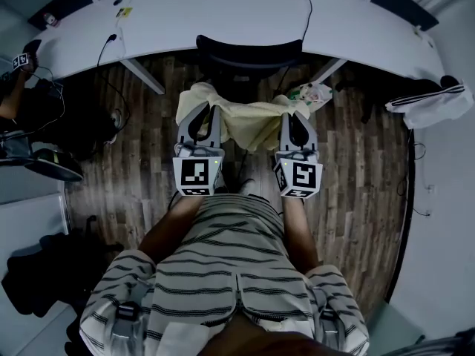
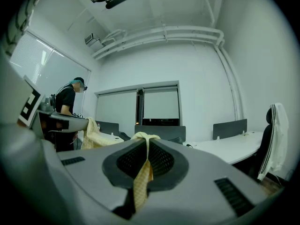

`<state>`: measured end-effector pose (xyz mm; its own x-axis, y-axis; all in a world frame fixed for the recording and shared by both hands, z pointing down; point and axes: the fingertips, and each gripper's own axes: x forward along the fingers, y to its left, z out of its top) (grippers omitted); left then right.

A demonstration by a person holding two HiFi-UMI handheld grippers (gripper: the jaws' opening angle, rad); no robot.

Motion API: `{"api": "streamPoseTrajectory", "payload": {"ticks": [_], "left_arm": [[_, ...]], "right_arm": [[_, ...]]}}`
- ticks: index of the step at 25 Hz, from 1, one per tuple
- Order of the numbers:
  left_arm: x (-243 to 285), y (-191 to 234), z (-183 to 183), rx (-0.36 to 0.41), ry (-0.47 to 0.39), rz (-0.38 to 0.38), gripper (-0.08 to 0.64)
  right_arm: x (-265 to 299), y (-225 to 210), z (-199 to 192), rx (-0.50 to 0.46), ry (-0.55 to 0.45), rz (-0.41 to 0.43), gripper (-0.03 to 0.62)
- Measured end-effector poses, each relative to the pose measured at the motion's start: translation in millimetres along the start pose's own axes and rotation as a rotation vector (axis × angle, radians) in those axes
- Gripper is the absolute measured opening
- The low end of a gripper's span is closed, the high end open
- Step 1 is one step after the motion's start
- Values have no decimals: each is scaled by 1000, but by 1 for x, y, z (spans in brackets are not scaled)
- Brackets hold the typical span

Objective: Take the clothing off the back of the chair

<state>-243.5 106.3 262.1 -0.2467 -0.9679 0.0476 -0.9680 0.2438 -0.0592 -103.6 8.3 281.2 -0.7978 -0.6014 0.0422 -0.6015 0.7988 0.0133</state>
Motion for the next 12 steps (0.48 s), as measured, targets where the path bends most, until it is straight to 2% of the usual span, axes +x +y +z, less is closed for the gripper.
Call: {"api": "streamPoseTrajectory", "payload": {"ticks": [12], "left_arm": [[-3,2,-20,6,27,-8,37]], "right_arm": [[-1,6,-17,10,26,-12,20]]}}
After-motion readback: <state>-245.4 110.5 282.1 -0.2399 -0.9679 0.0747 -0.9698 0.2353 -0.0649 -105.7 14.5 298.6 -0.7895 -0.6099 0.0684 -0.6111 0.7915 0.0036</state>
